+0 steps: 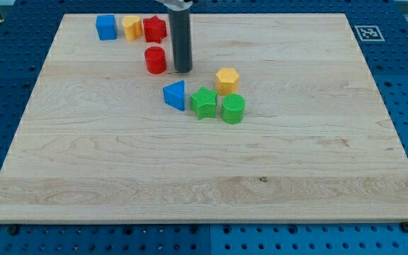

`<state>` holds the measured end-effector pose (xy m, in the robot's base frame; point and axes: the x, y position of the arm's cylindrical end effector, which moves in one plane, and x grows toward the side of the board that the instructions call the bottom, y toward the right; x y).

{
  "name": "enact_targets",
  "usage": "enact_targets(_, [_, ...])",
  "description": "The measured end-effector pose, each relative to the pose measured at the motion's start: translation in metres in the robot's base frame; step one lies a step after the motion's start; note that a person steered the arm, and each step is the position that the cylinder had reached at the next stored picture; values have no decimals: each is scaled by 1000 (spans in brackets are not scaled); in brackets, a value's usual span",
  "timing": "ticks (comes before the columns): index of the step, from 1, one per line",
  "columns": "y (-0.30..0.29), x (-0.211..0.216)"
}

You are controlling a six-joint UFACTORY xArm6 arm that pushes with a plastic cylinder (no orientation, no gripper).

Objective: Move the red circle to the bottom of the cube

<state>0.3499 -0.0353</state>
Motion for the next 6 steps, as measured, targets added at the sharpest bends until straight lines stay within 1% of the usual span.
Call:
enact_targets(1, [-17, 0])
enact_targets(3, [-130, -13])
enact_targets(6, [-112, -13])
